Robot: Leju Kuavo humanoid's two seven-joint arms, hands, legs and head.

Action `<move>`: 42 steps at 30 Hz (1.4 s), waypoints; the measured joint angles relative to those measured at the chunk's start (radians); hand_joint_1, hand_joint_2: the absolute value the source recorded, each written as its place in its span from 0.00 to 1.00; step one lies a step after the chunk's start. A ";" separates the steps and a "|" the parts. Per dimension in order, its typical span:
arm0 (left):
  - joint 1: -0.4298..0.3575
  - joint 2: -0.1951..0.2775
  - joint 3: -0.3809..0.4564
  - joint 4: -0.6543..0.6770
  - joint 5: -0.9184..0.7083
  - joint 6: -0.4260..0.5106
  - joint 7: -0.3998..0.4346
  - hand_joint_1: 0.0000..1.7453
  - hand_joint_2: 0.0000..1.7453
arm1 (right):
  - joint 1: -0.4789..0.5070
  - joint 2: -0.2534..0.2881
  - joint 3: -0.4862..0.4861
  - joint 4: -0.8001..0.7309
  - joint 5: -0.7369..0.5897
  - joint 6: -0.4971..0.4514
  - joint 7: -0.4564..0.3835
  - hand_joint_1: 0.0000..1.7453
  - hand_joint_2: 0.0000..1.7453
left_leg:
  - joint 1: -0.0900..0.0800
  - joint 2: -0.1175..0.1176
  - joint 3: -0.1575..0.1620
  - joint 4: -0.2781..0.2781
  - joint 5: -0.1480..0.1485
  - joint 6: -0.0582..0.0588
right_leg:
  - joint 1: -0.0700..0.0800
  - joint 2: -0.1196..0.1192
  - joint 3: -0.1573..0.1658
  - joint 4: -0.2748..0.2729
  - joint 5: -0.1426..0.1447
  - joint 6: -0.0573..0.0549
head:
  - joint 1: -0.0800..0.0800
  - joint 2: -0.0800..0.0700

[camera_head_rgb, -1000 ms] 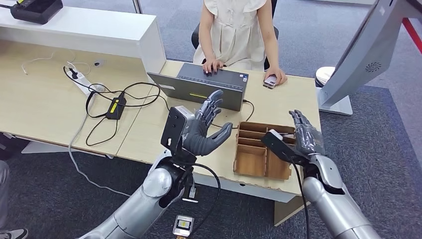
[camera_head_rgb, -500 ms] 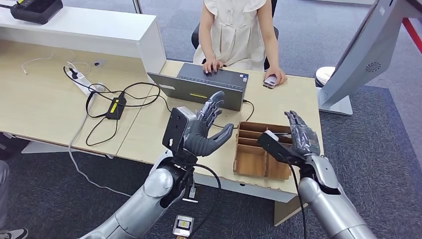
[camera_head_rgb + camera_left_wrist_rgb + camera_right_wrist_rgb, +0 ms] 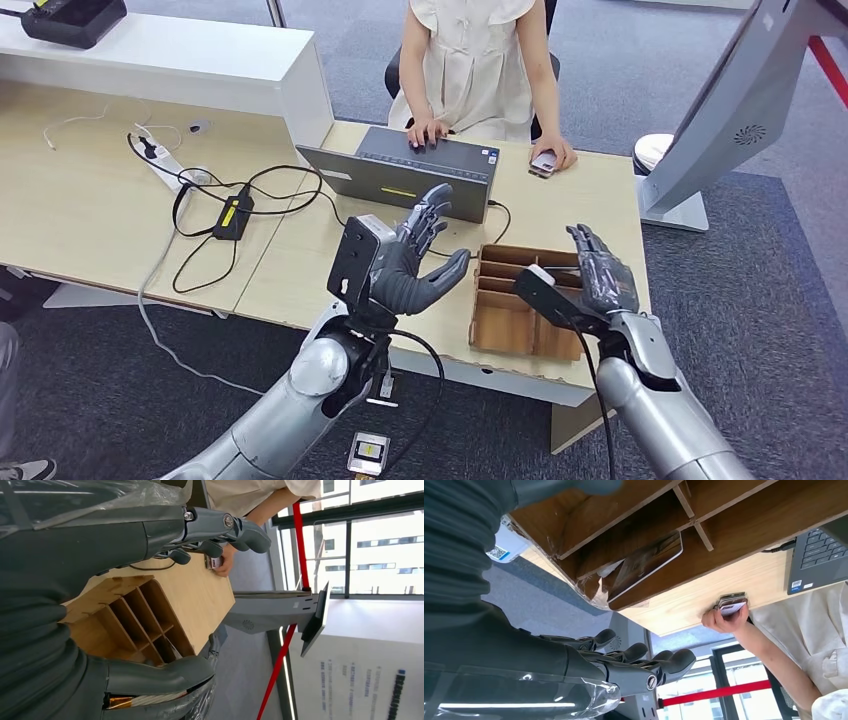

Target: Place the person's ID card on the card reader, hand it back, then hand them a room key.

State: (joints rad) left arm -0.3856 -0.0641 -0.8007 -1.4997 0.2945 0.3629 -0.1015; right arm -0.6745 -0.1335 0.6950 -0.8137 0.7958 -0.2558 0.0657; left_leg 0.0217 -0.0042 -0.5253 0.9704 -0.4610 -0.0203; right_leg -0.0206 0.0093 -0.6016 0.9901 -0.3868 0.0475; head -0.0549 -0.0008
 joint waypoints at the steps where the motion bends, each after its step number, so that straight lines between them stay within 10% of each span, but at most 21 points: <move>1: 0.000 0.000 0.000 0.000 0.000 0.000 0.000 0.00 1.00 | 0.000 0.000 0.001 0.000 0.000 0.000 0.000 0.97 1.00 | 0.000 0.000 0.000 0.000 0.000 0.000 | 0.000 0.000 0.000 0.000 0.000 0.000 | 0.000 0.000; 24: 0.003 0.000 0.000 0.002 0.003 -0.031 0.017 0.00 1.00 | 0.001 0.007 0.004 -0.002 0.008 0.021 0.036 0.96 1.00 | 0.000 0.000 0.000 0.000 0.000 0.000 | 0.000 0.000 0.000 0.000 0.000 0.000 | 0.000 0.000; 42: 0.003 0.000 -0.009 0.019 0.019 -0.042 0.007 0.00 1.00 | -0.029 -0.006 -0.059 -0.177 0.007 -0.168 0.022 1.00 1.00 | 0.000 0.000 0.000 0.000 0.000 0.000 | 0.000 0.000 0.000 0.000 0.000 0.000 | 0.000 0.000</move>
State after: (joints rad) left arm -0.3823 -0.0642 -0.8093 -1.4809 0.3140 0.3212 -0.0949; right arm -0.7031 -0.1393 0.6361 -0.9907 0.8024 -0.4239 0.0880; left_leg 0.0215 -0.0040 -0.5250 0.9706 -0.4608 -0.0202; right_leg -0.0207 0.0094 -0.6016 0.9900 -0.3864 0.0477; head -0.0550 -0.0008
